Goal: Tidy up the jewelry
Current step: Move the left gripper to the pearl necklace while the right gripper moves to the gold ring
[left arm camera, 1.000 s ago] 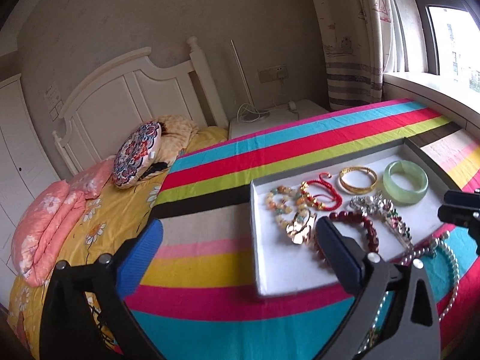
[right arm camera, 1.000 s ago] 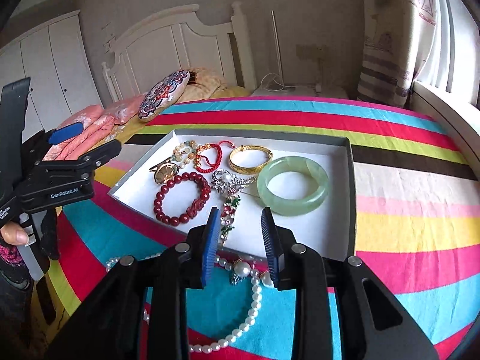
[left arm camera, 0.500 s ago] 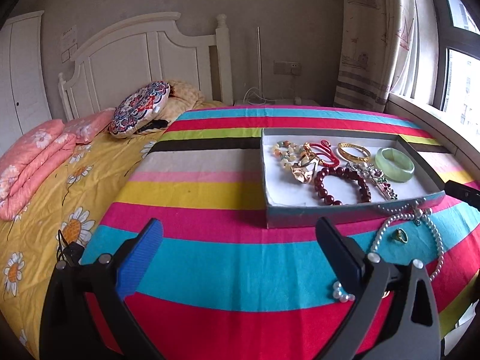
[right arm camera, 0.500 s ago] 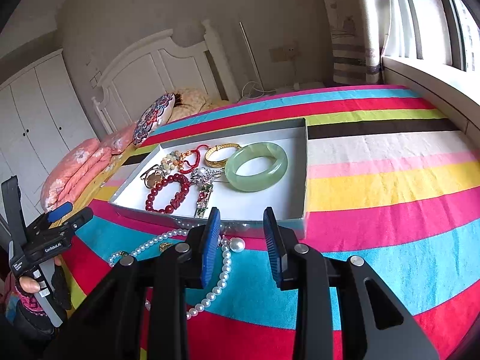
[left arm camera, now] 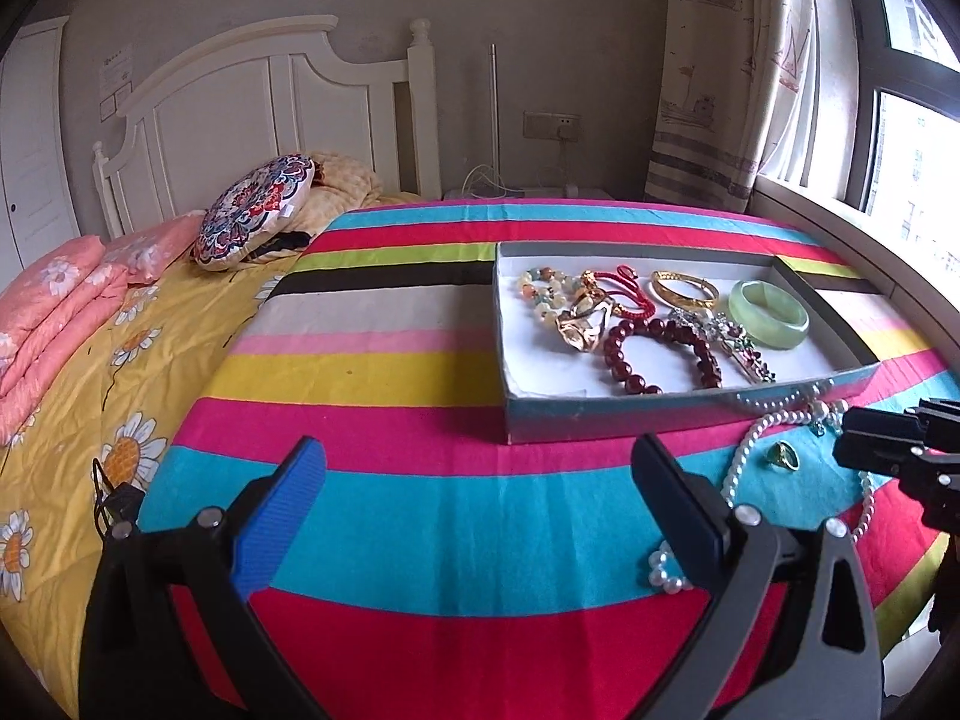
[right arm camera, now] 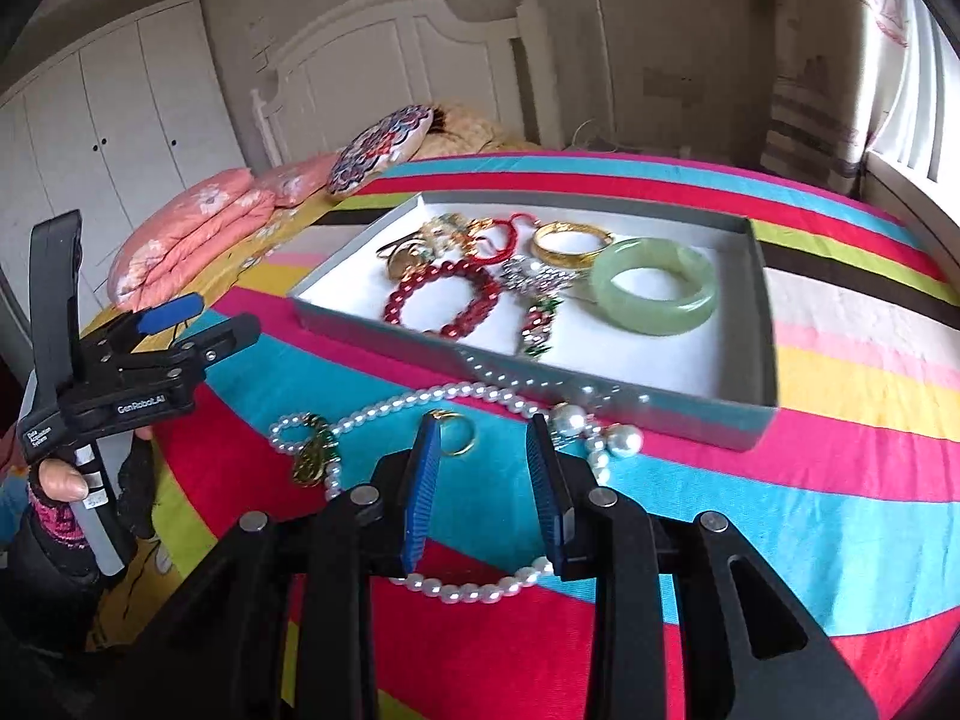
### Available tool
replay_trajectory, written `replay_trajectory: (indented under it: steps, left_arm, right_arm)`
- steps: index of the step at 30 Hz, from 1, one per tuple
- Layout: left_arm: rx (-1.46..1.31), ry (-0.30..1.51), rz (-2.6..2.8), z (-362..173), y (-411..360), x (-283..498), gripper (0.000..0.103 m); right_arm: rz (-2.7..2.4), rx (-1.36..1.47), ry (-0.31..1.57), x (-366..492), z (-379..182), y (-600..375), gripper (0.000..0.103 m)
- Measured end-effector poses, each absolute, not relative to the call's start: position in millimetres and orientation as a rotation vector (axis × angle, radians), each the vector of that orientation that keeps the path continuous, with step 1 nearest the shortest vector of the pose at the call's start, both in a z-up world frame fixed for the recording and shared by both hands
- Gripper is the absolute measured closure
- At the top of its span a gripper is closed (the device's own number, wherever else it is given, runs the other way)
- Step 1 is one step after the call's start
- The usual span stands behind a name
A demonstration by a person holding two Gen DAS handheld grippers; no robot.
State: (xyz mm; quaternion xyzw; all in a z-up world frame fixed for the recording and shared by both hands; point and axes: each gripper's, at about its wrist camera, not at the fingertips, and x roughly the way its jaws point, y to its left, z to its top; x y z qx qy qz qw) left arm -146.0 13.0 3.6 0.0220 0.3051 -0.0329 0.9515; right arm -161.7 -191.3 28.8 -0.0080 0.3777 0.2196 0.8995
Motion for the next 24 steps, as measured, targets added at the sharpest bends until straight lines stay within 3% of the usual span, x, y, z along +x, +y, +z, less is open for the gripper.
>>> replay_trajectory:
  steps: [9,21,24]
  left_arm:
    - [0.058,0.636,-0.077,1.6,10.0,-143.4,0.002]
    - [0.056,0.64,-0.084,0.5,10.4,-143.0,0.002]
    - [0.055,0.642,-0.087,0.5,10.3,-142.8,0.002]
  right_arm:
    - [0.424,-0.068,0.879,-143.0,16.8,-164.1,0.073]
    - [0.364,-0.203,0.866,-138.8,11.4,-140.0,0.073]
    - [0.375,-0.223,0.854,-142.1,11.5,-138.8,0.081]
